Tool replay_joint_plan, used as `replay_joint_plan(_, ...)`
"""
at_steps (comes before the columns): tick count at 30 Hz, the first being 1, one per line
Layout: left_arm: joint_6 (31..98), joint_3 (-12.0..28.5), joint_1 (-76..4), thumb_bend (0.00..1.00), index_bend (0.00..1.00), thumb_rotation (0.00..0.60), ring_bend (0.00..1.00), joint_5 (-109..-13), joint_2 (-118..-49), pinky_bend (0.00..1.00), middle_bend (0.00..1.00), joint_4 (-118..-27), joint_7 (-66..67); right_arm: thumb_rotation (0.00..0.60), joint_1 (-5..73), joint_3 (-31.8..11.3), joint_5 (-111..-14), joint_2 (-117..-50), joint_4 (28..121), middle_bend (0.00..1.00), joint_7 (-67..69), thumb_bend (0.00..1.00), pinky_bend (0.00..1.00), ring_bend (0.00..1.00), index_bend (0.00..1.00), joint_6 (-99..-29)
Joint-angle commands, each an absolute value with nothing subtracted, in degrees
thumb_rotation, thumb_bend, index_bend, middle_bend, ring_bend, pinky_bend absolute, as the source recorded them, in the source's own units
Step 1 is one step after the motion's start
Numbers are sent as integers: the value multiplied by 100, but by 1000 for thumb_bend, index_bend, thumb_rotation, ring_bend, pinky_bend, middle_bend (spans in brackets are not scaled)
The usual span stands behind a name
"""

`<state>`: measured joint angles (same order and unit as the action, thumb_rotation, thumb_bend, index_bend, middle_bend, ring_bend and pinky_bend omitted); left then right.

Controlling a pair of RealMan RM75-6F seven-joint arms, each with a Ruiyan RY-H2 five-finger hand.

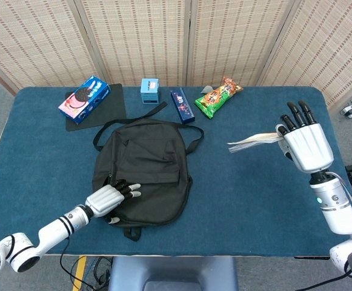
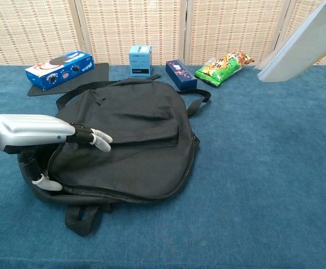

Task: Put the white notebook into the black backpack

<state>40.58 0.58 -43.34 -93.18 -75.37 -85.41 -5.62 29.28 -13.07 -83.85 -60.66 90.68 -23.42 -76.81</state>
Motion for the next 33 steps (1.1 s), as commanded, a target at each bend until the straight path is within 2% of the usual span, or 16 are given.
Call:
replay_joint_plan(1, 3987, 84, -4390, 242, 130, 600, 73, -9128, -7674, 0, 48, -8436, -541, 600, 2913, -1304, -8379, -6075, 9051, 379, -2315, 439, 114, 128, 634, -7692)
replay_joint_plan(8, 4119, 209, -4408, 242, 151, 600, 84, -8771, -8010, 9, 50, -8221, -577, 600, 2877, -1299, -8384, -6097, 8989, 379, -2233, 439, 114, 128, 634, -7728)
replay_joint_plan(16, 4480, 403, -4325, 241, 241, 600, 128, -8407, -8439, 36, 105, -7907, -733, 600, 2872, -1287, -8366, -6202, 8830, 379, -2110, 439, 114, 128, 634, -7705)
replay_joint_plan(19, 4803, 462, -4241, 242, 308, 600, 164, -8418, -8609, 59, 149, -7766, -844, 600, 2875, -1289, -8367, -6228, 8784, 379, -2072, 438, 114, 128, 633, -7702)
replay_joint_plan(25, 5212, 497, -4143, 291, 511, 600, 210, -8471, -8827, 85, 225, -7523, -1023, 600, 2867, -1287, -8374, -6268, 8735, 379, -2007, 438, 114, 128, 633, -7713)
replay_joint_plan(29, 5348, 519, -4116, 300, 595, 600, 226, -8462, -8871, 86, 257, -7477, -1111, 600, 2851, -1292, -8370, -6285, 8712, 379, -1977, 439, 114, 128, 633, -7738)
replay_joint_plan(33, 5463, 540, -4093, 361, 665, 600, 257, -8450, -8934, 94, 315, -7409, -1193, 600, 2842, -1308, -8367, -6292, 8697, 379, -1945, 438, 114, 128, 633, -7764)
